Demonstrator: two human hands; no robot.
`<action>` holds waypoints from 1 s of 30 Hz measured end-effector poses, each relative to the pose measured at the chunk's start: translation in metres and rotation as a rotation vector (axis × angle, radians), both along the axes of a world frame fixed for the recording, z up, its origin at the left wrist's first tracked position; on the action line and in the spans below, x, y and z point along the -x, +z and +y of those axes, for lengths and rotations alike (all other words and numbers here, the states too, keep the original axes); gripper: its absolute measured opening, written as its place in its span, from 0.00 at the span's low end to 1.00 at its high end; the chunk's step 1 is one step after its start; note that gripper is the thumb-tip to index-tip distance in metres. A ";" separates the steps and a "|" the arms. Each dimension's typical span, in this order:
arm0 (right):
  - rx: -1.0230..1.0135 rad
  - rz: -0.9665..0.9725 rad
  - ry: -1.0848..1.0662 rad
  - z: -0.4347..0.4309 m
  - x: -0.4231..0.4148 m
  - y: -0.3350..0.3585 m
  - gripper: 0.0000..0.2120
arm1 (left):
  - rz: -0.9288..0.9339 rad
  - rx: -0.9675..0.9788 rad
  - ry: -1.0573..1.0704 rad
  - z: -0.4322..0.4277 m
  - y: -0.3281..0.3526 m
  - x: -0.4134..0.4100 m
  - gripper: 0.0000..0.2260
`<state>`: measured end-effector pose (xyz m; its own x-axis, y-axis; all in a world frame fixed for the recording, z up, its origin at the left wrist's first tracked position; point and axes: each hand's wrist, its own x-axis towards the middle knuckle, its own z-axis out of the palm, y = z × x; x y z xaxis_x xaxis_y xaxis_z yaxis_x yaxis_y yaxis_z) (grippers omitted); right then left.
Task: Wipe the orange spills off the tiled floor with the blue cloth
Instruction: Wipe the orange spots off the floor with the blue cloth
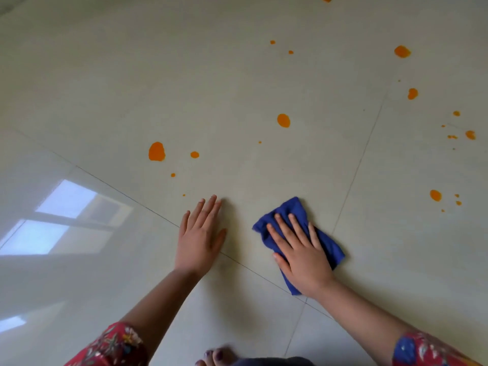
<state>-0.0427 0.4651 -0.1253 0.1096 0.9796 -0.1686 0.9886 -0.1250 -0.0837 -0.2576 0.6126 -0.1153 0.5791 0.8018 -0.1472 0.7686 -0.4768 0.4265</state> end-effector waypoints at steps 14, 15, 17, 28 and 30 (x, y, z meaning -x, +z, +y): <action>-0.030 0.050 0.403 0.126 0.009 -0.009 0.26 | -0.053 -0.145 0.494 0.079 -0.017 0.072 0.26; -0.033 0.044 0.457 0.130 -0.001 -0.008 0.26 | -0.050 -0.134 0.546 0.082 -0.020 0.074 0.26; -0.054 0.037 0.377 0.149 -0.012 -0.011 0.25 | -0.021 -0.125 0.594 0.084 -0.024 0.073 0.25; -0.083 0.246 0.518 0.233 0.052 -0.012 0.23 | 0.044 -0.122 0.600 0.085 -0.027 0.070 0.25; -0.106 0.228 0.561 0.220 0.028 -0.017 0.23 | 0.051 -0.119 0.607 0.085 -0.027 0.070 0.25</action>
<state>-0.0705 0.6851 -0.1425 -0.4547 0.8903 -0.0254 0.8572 0.4296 -0.2841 -0.3273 0.6975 -0.1427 0.0090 0.9986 -0.0523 0.9358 0.0100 0.3525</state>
